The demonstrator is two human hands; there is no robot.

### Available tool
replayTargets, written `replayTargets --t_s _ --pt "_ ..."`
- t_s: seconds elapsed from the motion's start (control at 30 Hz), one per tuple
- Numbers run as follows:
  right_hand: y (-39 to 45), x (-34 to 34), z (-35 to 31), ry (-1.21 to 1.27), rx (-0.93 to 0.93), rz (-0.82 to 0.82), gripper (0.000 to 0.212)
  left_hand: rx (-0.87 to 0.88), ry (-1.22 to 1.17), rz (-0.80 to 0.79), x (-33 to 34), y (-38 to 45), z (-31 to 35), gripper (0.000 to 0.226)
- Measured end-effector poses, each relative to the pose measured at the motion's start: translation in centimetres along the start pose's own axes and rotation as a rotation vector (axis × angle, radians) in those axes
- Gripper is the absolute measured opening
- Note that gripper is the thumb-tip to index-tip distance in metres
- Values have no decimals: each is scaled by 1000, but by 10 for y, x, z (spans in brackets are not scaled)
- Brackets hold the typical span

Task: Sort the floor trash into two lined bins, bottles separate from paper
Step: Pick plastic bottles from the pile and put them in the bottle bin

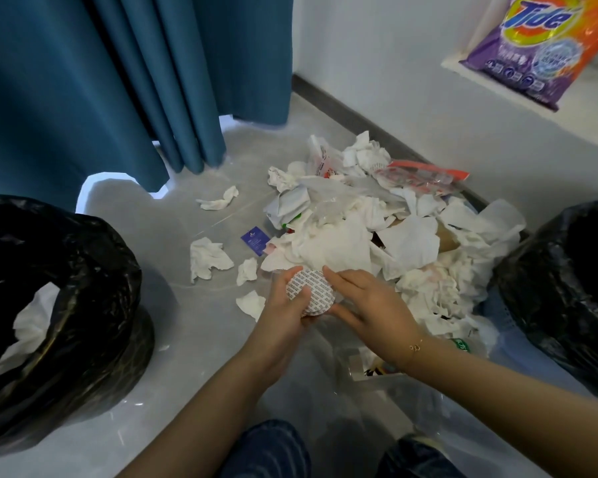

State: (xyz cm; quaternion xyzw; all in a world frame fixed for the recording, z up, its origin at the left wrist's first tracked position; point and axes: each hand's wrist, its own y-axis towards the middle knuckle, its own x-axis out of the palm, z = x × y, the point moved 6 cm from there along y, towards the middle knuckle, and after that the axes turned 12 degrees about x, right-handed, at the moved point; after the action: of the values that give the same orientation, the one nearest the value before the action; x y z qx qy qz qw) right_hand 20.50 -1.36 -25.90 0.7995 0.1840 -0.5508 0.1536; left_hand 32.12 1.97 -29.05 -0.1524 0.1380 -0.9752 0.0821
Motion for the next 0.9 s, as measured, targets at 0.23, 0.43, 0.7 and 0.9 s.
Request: replayTargets --t_s 0.23,0.43,0.7,0.9 --pt "-3 -15 3 172 165 98 25 9 70 109 -7 2 -2 42" --pt "-1 -5 -15 132 160 -15 36 15 139 102 -8 -1 4 53" --pt "19 -11 -53 338 121 -174 35 511 536 329 -70 -55 129 39" --pt "19 -2 -97 333 -80 -270 33 566 959 745 -152 -104 191 45"
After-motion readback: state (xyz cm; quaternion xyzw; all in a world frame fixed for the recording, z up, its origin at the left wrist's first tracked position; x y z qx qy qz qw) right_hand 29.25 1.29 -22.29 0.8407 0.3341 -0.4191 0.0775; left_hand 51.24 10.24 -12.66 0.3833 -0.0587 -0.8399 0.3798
